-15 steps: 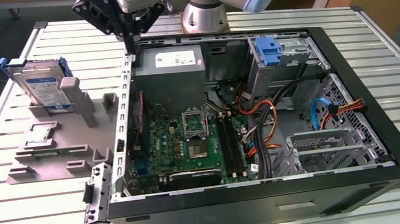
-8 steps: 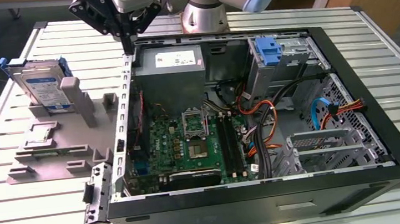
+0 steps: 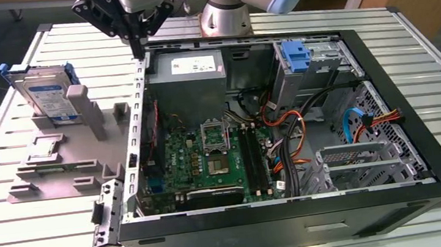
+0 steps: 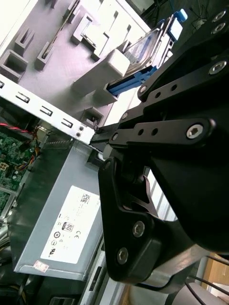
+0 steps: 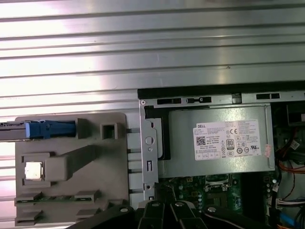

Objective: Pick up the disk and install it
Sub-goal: 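Reach for the disk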

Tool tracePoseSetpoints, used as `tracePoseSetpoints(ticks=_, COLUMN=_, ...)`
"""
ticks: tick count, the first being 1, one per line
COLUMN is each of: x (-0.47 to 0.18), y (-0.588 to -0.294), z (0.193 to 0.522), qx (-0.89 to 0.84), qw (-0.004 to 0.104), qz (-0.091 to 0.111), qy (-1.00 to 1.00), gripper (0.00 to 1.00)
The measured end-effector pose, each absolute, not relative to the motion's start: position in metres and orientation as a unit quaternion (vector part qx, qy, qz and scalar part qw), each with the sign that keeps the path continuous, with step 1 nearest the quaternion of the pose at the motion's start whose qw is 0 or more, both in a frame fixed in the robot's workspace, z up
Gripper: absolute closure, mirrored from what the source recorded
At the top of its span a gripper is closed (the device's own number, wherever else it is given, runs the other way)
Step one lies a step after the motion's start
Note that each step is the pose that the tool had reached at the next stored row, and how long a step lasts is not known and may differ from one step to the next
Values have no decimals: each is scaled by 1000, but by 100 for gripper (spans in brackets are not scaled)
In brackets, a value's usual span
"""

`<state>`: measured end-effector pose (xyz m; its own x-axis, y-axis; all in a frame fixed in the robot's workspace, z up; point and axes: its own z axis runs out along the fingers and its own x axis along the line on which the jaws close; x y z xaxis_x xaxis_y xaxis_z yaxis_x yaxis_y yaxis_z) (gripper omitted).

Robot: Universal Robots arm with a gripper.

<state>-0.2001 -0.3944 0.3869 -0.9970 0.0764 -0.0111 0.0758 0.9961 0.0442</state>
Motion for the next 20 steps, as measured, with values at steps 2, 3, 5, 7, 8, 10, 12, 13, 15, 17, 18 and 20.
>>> tracePoseSetpoints(ticks=2, x=-203, y=-394, z=387, qx=38, qw=6, qz=22, qy=999, gripper=90)
tracePoseSetpoints(ticks=3, x=-204, y=-394, z=387, qx=38, qw=6, qz=22, qy=999, gripper=90)
tracePoseSetpoints(ticks=5, x=-206, y=-393, z=387, qx=38, qw=6, qz=22, qy=999, gripper=90)
tracePoseSetpoints(ticks=7, x=-207, y=-393, z=387, qx=38, qw=6, qz=22, qy=999, gripper=90)
tracePoseSetpoints(ticks=8, x=-207, y=-393, z=387, qx=38, qw=6, qz=22, qy=999, gripper=90)
tracePoseSetpoints(ticks=10, x=-208, y=-393, z=387, qx=38, qw=6, qz=22, qy=999, gripper=90)
tracePoseSetpoints(ticks=12, x=-208, y=-393, z=387, qx=38, qw=6, qz=22, qy=999, gripper=90)
tracePoseSetpoints(ticks=13, x=-208, y=-393, z=387, qx=38, qw=6, qz=22, qy=999, gripper=90)
tracePoseSetpoints(ticks=15, x=-208, y=-393, z=387, qx=38, qw=6, qz=22, qy=999, gripper=90)
tracePoseSetpoints(ticks=17, x=-209, y=-393, z=387, qx=38, qw=6, qz=22, qy=999, gripper=90)
tracePoseSetpoints(ticks=18, x=-209, y=-393, z=387, qx=38, qw=6, qz=22, qy=999, gripper=90)
tracePoseSetpoints(ticks=20, x=-210, y=-393, z=387, qx=38, qw=6, qz=22, qy=999, gripper=90)
